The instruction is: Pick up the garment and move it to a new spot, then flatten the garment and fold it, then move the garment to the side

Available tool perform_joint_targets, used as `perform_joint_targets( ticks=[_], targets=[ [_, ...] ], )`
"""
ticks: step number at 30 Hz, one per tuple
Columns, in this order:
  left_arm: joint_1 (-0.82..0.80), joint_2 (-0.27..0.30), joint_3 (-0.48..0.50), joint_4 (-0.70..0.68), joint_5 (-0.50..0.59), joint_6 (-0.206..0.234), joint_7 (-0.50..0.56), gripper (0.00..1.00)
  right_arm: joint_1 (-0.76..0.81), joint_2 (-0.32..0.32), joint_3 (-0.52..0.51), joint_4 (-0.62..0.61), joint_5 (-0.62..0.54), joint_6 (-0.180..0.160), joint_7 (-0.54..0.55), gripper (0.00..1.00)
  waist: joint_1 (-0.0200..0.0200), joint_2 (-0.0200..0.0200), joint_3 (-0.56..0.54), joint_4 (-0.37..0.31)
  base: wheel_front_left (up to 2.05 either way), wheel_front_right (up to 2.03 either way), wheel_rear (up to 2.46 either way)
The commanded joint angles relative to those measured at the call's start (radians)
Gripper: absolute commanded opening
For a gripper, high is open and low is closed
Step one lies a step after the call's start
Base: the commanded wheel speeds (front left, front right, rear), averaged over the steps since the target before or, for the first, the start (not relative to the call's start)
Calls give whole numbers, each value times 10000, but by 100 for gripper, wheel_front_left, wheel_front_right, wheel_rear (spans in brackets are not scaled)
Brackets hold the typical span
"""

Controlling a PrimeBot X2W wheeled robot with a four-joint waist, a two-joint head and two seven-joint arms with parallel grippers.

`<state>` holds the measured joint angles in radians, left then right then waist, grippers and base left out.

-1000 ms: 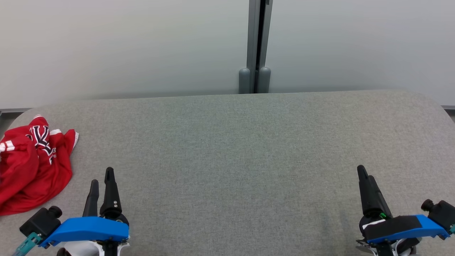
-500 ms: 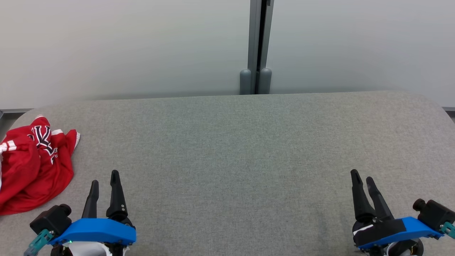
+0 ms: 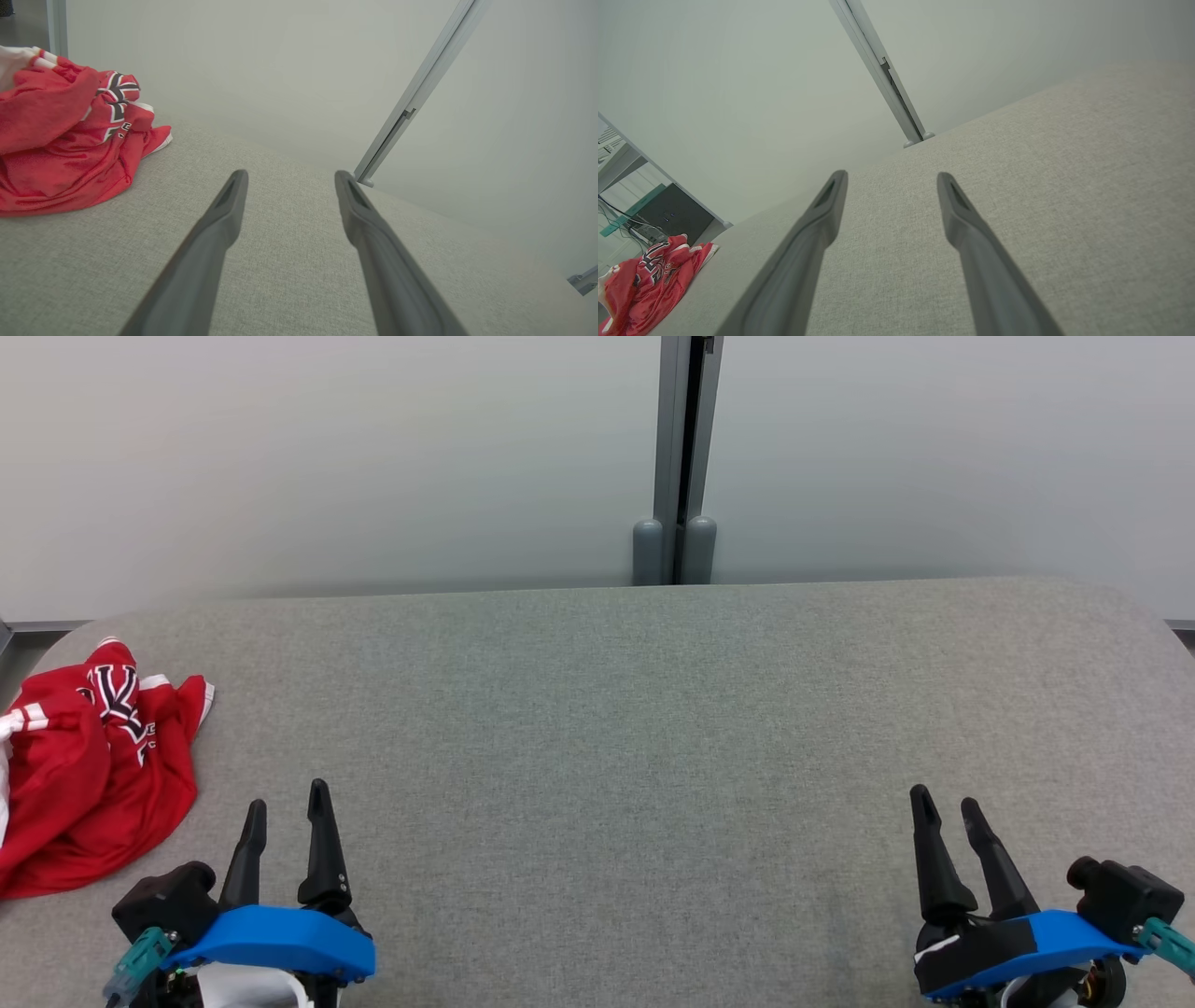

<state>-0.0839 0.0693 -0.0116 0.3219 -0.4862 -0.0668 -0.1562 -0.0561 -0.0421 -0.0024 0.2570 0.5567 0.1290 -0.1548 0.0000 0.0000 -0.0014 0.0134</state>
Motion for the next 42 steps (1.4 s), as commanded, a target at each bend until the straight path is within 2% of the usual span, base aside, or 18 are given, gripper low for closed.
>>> perform_joint_targets(
  ticks=[1, 18, 42],
  targets=[
    [-184, 97, -37, -26, 332, 71, -105, 100, -52, -87, 16, -33, -353, 19, -124, 100, 0, 0, -7, 10, 0, 0, 0],
    [-227, 125, -204, 205, 1689, 237, -477, 100, -48, -101, 98, 118, -1931, 22, -490, 100, 0, 0, -63, 122, 0, 0, 0],
    [-258, 285, -375, 796, 3279, 699, -731, 100, -88, -117, 94, 618, -3823, 27, -970, 100, 0, 0, -149, 89, 0, 0, 0]
  ],
)
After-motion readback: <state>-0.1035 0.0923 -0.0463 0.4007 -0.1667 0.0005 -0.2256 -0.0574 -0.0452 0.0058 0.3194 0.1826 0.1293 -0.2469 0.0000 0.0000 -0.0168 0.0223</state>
